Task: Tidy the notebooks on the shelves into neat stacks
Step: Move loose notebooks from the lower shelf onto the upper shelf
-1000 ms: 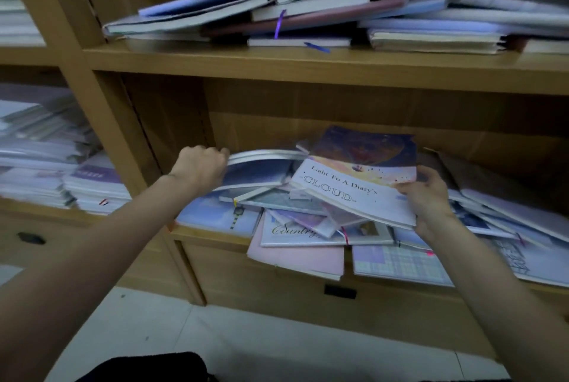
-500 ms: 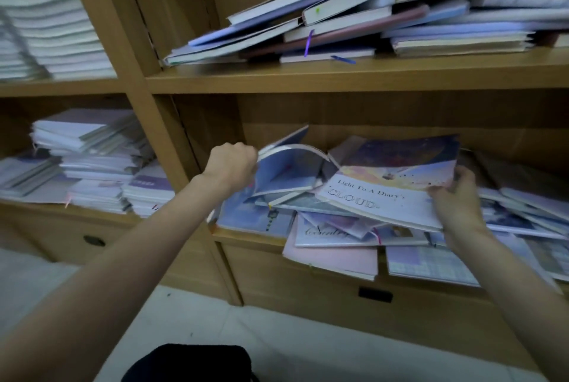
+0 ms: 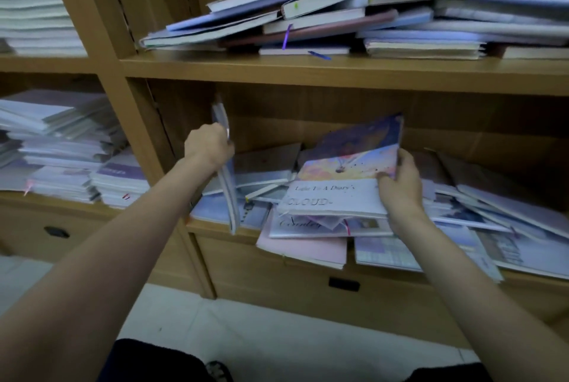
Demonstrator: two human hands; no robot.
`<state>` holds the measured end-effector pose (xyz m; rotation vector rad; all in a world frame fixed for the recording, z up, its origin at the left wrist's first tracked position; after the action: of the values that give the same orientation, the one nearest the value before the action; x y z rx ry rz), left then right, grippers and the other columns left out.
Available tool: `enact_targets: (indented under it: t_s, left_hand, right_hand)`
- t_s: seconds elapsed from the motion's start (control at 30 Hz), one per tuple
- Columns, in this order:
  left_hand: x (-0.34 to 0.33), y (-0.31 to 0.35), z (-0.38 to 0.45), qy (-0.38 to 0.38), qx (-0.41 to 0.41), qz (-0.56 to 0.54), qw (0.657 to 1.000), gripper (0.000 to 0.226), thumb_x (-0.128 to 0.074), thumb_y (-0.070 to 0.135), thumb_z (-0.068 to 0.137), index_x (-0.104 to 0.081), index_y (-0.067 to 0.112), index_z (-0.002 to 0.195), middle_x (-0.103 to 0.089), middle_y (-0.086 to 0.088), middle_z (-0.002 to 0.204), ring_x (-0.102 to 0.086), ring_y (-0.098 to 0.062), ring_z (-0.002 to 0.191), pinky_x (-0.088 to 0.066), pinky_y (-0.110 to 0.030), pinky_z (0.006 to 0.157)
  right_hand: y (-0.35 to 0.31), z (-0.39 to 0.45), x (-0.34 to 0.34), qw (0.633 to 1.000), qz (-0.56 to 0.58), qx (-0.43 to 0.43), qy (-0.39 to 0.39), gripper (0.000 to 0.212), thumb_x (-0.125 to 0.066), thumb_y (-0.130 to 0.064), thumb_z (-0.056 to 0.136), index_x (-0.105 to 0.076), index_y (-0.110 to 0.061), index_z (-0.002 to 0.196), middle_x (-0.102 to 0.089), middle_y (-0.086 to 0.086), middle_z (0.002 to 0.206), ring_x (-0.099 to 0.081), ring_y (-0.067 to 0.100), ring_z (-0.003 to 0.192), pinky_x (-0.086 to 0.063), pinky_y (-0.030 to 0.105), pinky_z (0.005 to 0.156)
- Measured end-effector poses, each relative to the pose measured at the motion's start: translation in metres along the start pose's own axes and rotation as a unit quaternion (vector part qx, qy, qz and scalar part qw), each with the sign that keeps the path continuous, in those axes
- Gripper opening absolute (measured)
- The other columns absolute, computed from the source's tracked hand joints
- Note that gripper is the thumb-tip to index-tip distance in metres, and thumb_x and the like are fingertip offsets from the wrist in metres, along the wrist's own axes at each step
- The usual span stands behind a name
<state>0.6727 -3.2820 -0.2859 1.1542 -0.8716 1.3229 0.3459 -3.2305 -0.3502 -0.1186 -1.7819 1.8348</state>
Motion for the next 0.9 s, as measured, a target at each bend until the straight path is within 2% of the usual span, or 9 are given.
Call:
enact_targets:
  t_s: [0.2,0.33,0.37,0.43,0.5,0.6,0.73,0.83,0.9]
  left_hand:
    - [-0.014,0.043,-0.027,-0.003,-0.097,0.121,0.988,0.025,-0.045,0.017,0.095,-0.058,0.002,0.110,-0.062,-0.017,0.113,-0.059,-0.037,0.103,-0.047,-0.038,0.079]
    - [-0.068,0.089,-0.055,-0.074,-0.175,0.182,0.965,0.026,-0.040,0.002,0.094,-0.055,0.006,0.115,-0.059,-0.011,0.119,-0.054,-0.031,0.112,-0.045,-0.036,0.078]
    - [-0.081,0.094,-0.060,-0.080,-0.176,0.181,0.964,0.026,-0.040,0.000,0.093,-0.053,0.004,0.116,-0.059,-0.012,0.118,-0.051,-0.032,0.115,-0.044,-0.036,0.076]
    - [-0.096,0.091,-0.064,-0.081,-0.166,0.135,0.974,0.025,-0.041,0.004,0.094,-0.049,0.002,0.118,-0.060,-0.014,0.114,-0.046,-0.033,0.119,-0.041,-0.035,0.070]
    - [-0.113,0.068,-0.060,-0.105,-0.142,-0.001,0.984,0.033,-0.042,0.023,0.098,-0.047,0.005,0.125,-0.060,-0.016,0.115,-0.043,-0.032,0.121,-0.044,-0.036,0.079]
    - [-0.142,0.024,-0.059,-0.215,-0.096,-0.287,0.928,0.044,-0.039,0.035,0.099,-0.043,0.017,0.138,-0.044,-0.006,0.143,-0.034,-0.023,0.136,-0.028,-0.040,0.111]
    - [-0.156,-0.036,-0.057,-0.198,-0.037,-0.274,0.940,0.054,-0.047,0.028,0.097,-0.023,0.024,0.145,-0.019,-0.003,0.155,-0.014,-0.017,0.144,-0.009,-0.035,0.116]
    - [-0.176,-0.089,-0.061,-0.219,0.104,-0.313,0.918,0.117,-0.066,0.076,0.058,-0.008,0.031,0.149,-0.016,0.002,0.155,-0.013,-0.024,0.144,-0.016,-0.044,0.116]
    - [-0.190,-0.104,-0.063,-0.226,0.149,-0.373,0.887,0.134,-0.070,0.083,0.039,-0.008,0.035,0.148,-0.024,0.007,0.152,-0.020,-0.025,0.142,-0.021,-0.047,0.115]
  right_hand:
    - [-0.019,-0.007,-0.102,0.992,-0.032,0.018,-0.123,0.053,-0.040,-0.004,0.096,-0.026,-0.010,0.147,-0.045,0.015,0.140,-0.045,0.033,0.124,-0.037,0.032,0.096]
    - [0.003,-0.010,-0.131,0.989,0.015,-0.020,-0.145,0.047,-0.036,-0.018,0.099,-0.030,-0.012,0.146,-0.052,0.010,0.126,-0.047,0.014,0.073,-0.038,0.030,0.073]
    - [0.007,-0.009,-0.133,0.989,0.017,-0.022,-0.148,0.048,-0.037,-0.024,0.100,-0.030,-0.012,0.146,-0.052,0.007,0.119,-0.046,0.010,0.071,-0.038,0.027,0.071]
    - [0.010,-0.006,-0.133,0.987,-0.004,-0.020,-0.162,0.048,-0.036,-0.027,0.101,-0.032,-0.010,0.146,-0.049,0.009,0.131,-0.055,0.021,0.108,-0.041,0.032,0.093]
    - [0.014,-0.003,-0.133,0.984,-0.019,-0.022,-0.177,0.048,-0.038,-0.025,0.101,-0.030,-0.010,0.145,-0.035,0.007,0.149,-0.036,0.026,0.135,-0.030,0.036,0.110]
    - [0.020,-0.002,-0.138,0.981,-0.016,-0.030,-0.191,0.055,-0.046,-0.027,0.098,-0.025,-0.015,0.148,-0.031,0.007,0.151,-0.037,0.028,0.135,-0.033,0.042,0.109]
    - [0.021,-0.004,-0.148,0.977,-0.040,-0.015,-0.207,0.075,-0.064,-0.024,0.089,-0.020,-0.012,0.148,-0.035,0.007,0.148,-0.039,0.028,0.132,-0.037,0.039,0.105]
    - [0.022,-0.003,-0.155,0.975,-0.086,0.005,-0.204,0.079,-0.071,-0.021,0.082,-0.026,-0.009,0.146,-0.046,0.009,0.140,-0.047,0.029,0.124,-0.043,0.037,0.099]
    - [0.020,-0.005,-0.159,0.973,-0.113,0.028,-0.201,0.078,-0.072,-0.020,0.081,-0.029,-0.006,0.144,-0.047,0.010,0.140,-0.046,0.029,0.125,-0.041,0.035,0.098]
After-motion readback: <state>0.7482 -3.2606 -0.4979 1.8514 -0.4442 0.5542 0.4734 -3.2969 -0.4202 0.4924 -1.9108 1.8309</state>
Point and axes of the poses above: each hand's wrist, its own z-axis towards the middle knuckle, its own x-axis out of the back of the hand, y = z × x, the point moved 9 cm from there along z, towards the middle knuckle
